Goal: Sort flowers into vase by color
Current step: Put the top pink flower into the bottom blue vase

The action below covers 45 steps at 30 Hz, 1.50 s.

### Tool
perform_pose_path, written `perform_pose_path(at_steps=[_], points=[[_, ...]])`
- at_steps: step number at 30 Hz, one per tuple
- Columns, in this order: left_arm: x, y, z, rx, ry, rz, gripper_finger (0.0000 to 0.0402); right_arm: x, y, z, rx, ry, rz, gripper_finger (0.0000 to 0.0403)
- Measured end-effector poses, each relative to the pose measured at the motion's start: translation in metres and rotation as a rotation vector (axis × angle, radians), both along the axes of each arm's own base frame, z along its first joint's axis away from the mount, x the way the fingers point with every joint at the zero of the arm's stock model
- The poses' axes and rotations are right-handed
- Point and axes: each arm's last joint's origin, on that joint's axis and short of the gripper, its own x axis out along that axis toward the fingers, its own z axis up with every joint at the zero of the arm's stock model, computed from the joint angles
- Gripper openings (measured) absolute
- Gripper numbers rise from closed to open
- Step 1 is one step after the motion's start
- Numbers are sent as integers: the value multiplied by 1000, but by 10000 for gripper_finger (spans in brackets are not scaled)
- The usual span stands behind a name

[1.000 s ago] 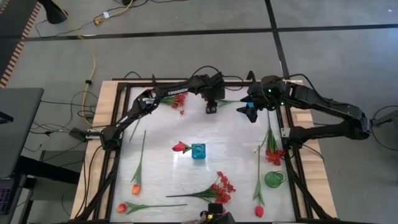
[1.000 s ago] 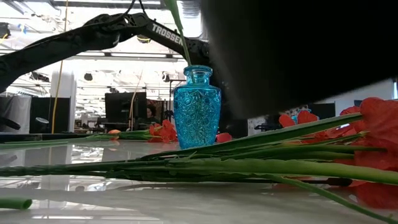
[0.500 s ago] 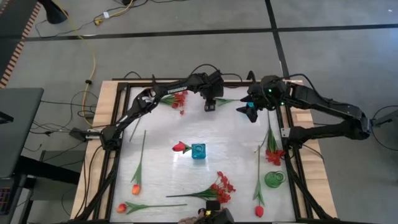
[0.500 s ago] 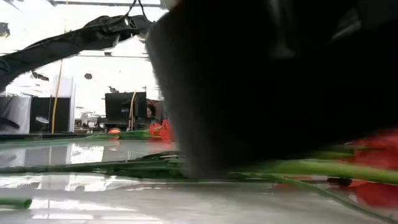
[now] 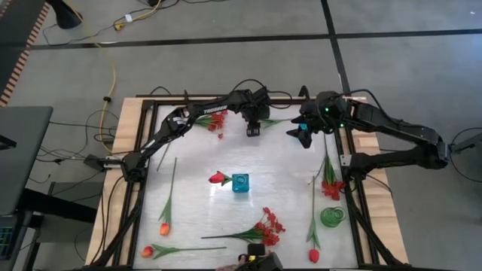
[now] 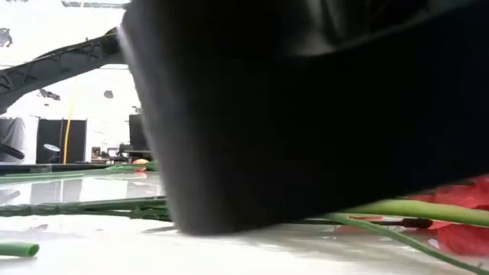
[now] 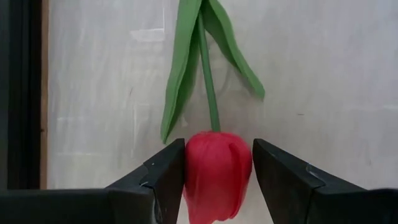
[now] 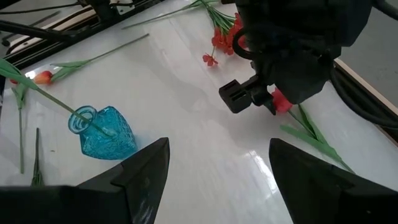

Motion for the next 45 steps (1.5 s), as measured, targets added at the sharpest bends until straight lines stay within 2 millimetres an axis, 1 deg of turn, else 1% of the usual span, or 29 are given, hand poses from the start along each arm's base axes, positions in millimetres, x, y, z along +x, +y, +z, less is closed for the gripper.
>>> perform_pose_path(at_steps=[4,12,14,17,22,29,32,34,40,43,45], points=[[-1,0,0,-11,8,21,167,0,0,0,0,0,0,302],[-1,0,0,-20,7,40,91,0,0,0,-2,1,2,302],[-1,-1,0,-21,6,42,78,0,0,0,-2,2,2,302],[-1,-3,5,-18,0,40,67,0,0,0,0,5,2,302],[-2,-3,25,2,-34,40,59,-1,0,-1,-4,13,8,302],[-1,-3,44,13,-54,40,56,-1,0,-1,-4,13,8,302],[-5,-5,51,9,-35,38,56,-1,0,-1,-5,13,8,302],[-9,-7,59,9,-27,40,56,-1,0,-1,-10,14,13,302],[-20,-12,93,39,-58,46,56,0,0,-1,-68,25,57,302],[-29,-18,117,51,-81,49,56,0,0,0,-129,36,92,302],[-38,-23,135,49,-87,55,56,-1,-2,0,-193,57,96,302]])
